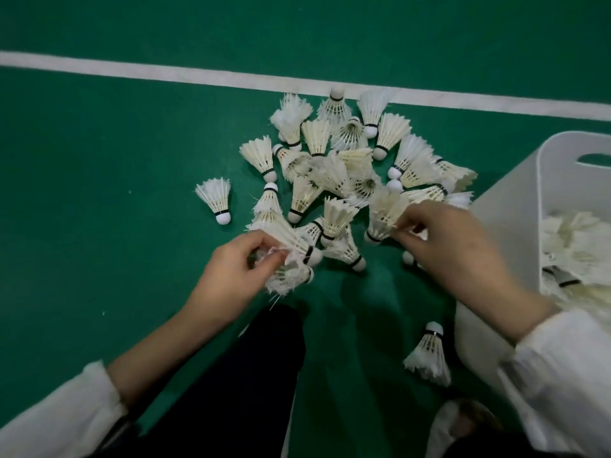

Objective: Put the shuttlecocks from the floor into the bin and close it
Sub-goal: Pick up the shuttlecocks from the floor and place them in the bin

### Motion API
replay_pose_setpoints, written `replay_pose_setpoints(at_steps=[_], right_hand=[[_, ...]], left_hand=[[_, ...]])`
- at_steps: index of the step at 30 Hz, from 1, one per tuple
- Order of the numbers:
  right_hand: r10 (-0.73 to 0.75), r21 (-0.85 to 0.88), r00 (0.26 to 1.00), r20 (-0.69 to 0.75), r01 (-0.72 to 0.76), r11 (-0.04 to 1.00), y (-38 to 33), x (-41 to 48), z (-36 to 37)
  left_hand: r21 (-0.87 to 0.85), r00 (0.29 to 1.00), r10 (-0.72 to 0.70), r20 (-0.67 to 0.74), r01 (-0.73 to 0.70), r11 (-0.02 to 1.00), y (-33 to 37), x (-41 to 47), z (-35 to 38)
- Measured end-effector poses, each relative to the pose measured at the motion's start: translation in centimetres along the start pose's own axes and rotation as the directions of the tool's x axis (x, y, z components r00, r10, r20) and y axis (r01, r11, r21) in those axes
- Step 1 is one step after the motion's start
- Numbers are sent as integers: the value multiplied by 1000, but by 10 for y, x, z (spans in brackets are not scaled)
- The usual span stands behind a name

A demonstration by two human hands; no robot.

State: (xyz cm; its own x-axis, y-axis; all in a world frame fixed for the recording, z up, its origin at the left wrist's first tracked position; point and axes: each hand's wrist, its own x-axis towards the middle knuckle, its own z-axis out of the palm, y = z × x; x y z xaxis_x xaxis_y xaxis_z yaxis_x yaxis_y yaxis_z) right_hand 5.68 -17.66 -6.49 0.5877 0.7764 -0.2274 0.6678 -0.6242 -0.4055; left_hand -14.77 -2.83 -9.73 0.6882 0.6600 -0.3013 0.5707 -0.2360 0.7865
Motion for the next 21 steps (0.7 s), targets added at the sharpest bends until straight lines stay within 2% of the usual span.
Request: replay_pose_setpoints(at_steps=[2, 4, 7, 12, 15, 18, 21], right_hand=[[-37, -31, 999, 6, 38, 999, 6, -4, -38], [-52, -65, 999, 12, 53, 997, 18, -13, -76], [-18, -74, 1000, -15, 17, 997, 45, -35, -124], [193, -4, 973, -126, -195, 981, 105, -93, -164], [315, 10, 944, -103, -315, 949, 141, -131, -153], [393, 6, 919, -46, -393, 920, 173, -161, -126], [440, -84, 895, -68, -444, 892, 201, -175, -102]], left_hand=[[54, 987, 142, 75, -146, 988, 41, 10, 1], [113, 942, 288, 174, -310, 944, 83, 20, 7], [166, 845, 434, 313, -499, 851, 140, 31, 24], [198, 621, 591, 516, -757, 623, 218, 36, 72], [211, 554, 583, 594, -807, 552, 247, 35, 111], [199, 543, 560, 626, -806, 558, 257, 32, 153], [203, 558, 534, 635, -788, 582, 255, 28, 188]])
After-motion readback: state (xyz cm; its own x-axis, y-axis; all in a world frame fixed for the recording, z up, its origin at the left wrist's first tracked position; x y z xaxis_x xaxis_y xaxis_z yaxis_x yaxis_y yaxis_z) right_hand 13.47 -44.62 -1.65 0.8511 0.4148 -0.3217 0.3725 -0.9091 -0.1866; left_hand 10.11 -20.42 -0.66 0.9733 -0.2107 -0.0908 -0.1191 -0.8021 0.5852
